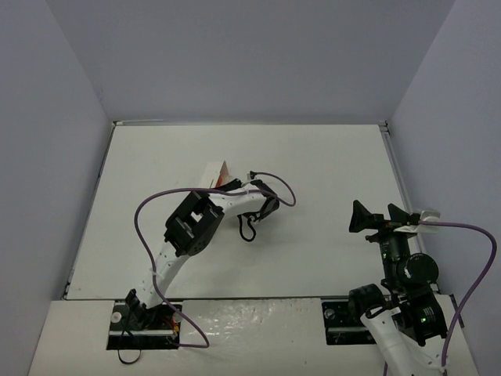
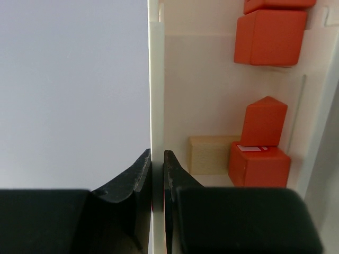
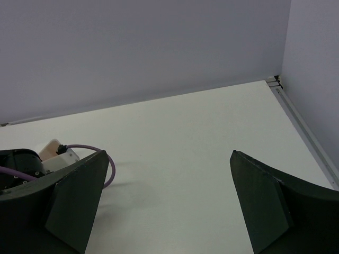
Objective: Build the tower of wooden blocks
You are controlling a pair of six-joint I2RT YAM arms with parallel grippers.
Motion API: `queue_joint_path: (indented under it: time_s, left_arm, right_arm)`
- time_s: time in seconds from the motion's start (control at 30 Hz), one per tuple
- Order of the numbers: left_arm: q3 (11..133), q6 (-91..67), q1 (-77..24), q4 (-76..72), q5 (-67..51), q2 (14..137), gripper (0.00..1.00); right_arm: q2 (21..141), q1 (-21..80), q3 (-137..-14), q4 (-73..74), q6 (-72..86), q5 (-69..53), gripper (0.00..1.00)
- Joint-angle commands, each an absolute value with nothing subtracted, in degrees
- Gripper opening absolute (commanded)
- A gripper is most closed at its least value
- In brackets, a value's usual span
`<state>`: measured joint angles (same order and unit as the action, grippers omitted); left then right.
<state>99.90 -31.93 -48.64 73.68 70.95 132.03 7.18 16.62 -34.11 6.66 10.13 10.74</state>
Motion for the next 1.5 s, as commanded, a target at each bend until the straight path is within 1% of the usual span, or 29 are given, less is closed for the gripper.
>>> queue_joint_path:
  time_s: [0.0, 0.07, 0.1, 0.13, 0.23, 0.33, 0.47, 0.53, 0.6, 0.67, 0.73, 0.8, 1.07, 1.23, 1.3, 1.37, 1.47]
  left_arm:
    - [100.99, -27.69, -49.1, 95.6, 73.88, 127.46, 0.0]
    - [102.13, -27.02, -51.42, 95.73, 73.27, 126.93, 0.0]
    - [101.86, -27.12, -53.47, 95.78, 74.88, 126.12, 0.0]
    - [100.96, -28.01, -53.3, 95.74, 75.06, 125.47, 0.0]
    - [96.74, -29.75, -47.7, 95.71, 73.76, 124.47, 0.0]
    - [94.76, -30.85, -46.05, 95.71, 74.88, 123.47, 0.0]
    - [96.21, -28.61, -45.37, 95.71, 75.13, 121.19, 0.0]
    - [99.9, -25.77, -47.02, 95.8, 74.08, 119.95, 0.0]
    - [102.27, -24.36, -51.28, 95.88, 73.87, 118.72, 0.0]
    - [101.36, -24.77, -52.25, 95.71, 74.28, 118.1, 0.0]
    - [97.6, -25.51, -48.63, 95.64, 73.48, 119.82, 0.0]
    - [96.0, -25.66, -47.99, 95.71, 74.33, 121.0, 0.0]
    - [97.15, -25.37, -46.88, 95.71, 73.8, 122.63, 0.0]
    - [98.83, -23.95, -47.72, 95.75, 73.83, 123.02, 0.0]
    - [101.57, -22.45, -50.21, 95.87, 73.97, 122.44, 0.0]
    - [102.9, -23.81, -54.96, 95.71, 74.17, 121.66, 0.0]
    - [99.52, -25.05, -50.99, 95.71, 72.59, 124.8, 0.0]
  right_arm:
    - [6.77, 17.05, -34.06, 1.6, 10.11, 11.99, 0.96]
    - [6.66, 17.05, -34.03, 1.37, 10.23, 12.51, 0.96]
    - [6.87, 17.05, -34.08, 1.27, 10.34, 12.62, 0.96]
    - [7.0, 17.05, -34.13, 1.26, 10.34, 12.53, 0.96]
    - [6.65, 17.05, -34.09, 1.39, 10.35, 12.12, 0.96]
    - [6.51, 17.05, -34.1, 1.41, 10.28, 12.57, 0.96]
    - [6.68, 17.05, -34.28, 1.32, 10.37, 11.86, 0.96]
    - [6.59, 17.05, -34.28, 1.34, 10.31, 11.8, 0.96]
    - [6.59, 17.05, -34.37, 1.32, 10.46, 11.77, 0.96]
    - [6.53, 17.05, -34.4, 1.41, 10.4, 11.69, 0.96]
    - [6.27, 16.97, -34.29, 1.41, 10.29, 11.92, 0.96]
    - [6.15, 17.05, -34.45, 1.41, 10.28, 12.04, 0.96]
    - [6.09, 17.05, -34.42, 1.52, 10.28, 12.07, 0.96]
    - [6.1, 17.05, -34.49, 1.58, 10.23, 11.96, 0.96]
    - [6.15, 17.05, -34.54, 1.58, 10.28, 11.72, 0.96]
    - [6.15, 17.05, -34.54, 1.58, 10.2, 11.6, 0.96]
    - [6.15, 17.05, -34.54, 1.58, 10.2, 11.86, 0.96]
